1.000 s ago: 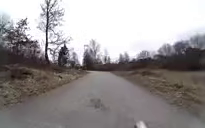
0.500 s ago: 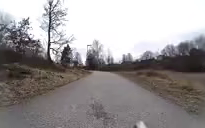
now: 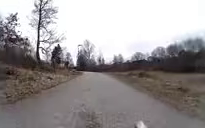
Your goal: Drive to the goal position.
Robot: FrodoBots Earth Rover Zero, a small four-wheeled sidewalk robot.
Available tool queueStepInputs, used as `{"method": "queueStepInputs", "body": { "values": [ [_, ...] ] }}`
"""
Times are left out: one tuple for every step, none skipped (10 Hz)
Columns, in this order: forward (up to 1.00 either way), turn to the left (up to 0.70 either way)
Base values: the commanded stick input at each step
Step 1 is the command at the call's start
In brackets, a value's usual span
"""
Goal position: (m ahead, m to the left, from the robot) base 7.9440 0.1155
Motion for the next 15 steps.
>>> {"method": "queueStepInputs", "body": {
  "values": [
    [0.70, 0.00],
    [0.70, 0.00],
    [0.70, 0.00],
    [0.70, 0.00],
    [0.70, 0.00],
    [0.70, 0.00],
    [0.70, 0.00],
    [0.70, 0.00],
    [0.70, 0.00],
    [0.70, 0.00],
    [0.70, 0.00],
    [0.70, 0.00],
    [0.70, 0.00],
    [0.70, 0.00],
    [0.70, 0.00]
  ]
}}
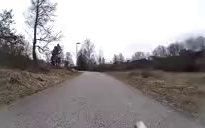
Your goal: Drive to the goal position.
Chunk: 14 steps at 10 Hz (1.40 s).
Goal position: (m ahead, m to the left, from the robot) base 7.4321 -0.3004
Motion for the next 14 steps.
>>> {"method": "queueStepInputs", "body": {
  "values": [
    [0.70, 0.00],
    [0.70, 0.00],
    [0.70, 0.00],
    [0.70, 0.00],
    [0.70, 0.00],
    [0.70, 0.00],
    [0.70, 0.00],
    [0.70, 0.00],
    [0.70, 0.00],
    [0.70, 0.00],
    [0.70, 0.00],
    [0.70, 0.00],
    [0.70, 0.00],
    [0.70, 0.00]
  ]
}}
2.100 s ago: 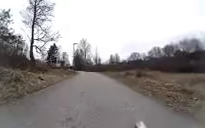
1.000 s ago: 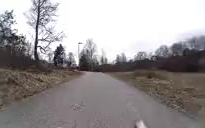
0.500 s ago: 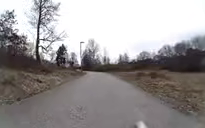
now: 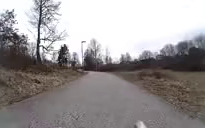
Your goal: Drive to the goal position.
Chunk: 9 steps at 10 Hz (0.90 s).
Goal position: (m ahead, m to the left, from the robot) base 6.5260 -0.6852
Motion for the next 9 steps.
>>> {"method": "queueStepInputs", "body": {
  "values": [
    [0.70, 0.00],
    [0.70, 0.00],
    [0.70, 0.00],
    [0.70, 0.00],
    [0.70, 0.00],
    [0.70, 0.00],
    [0.70, 0.00],
    [0.70, 0.00],
    [0.70, 0.00]
  ]
}}
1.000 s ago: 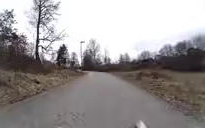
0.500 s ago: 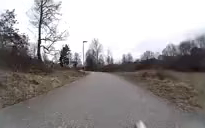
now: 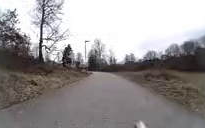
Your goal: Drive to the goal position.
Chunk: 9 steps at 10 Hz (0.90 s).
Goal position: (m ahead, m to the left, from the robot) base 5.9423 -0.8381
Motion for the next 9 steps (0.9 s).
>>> {"method": "queueStepInputs", "body": {
  "values": [
    [0.70, 0.00],
    [0.70, 0.00],
    [0.70, 0.00],
    [0.70, 0.00],
    [0.70, 0.00],
    [0.70, -0.10],
    [0.70, -0.35],
    [0.70, -0.35],
    [0.70, -0.35]
  ]
}}
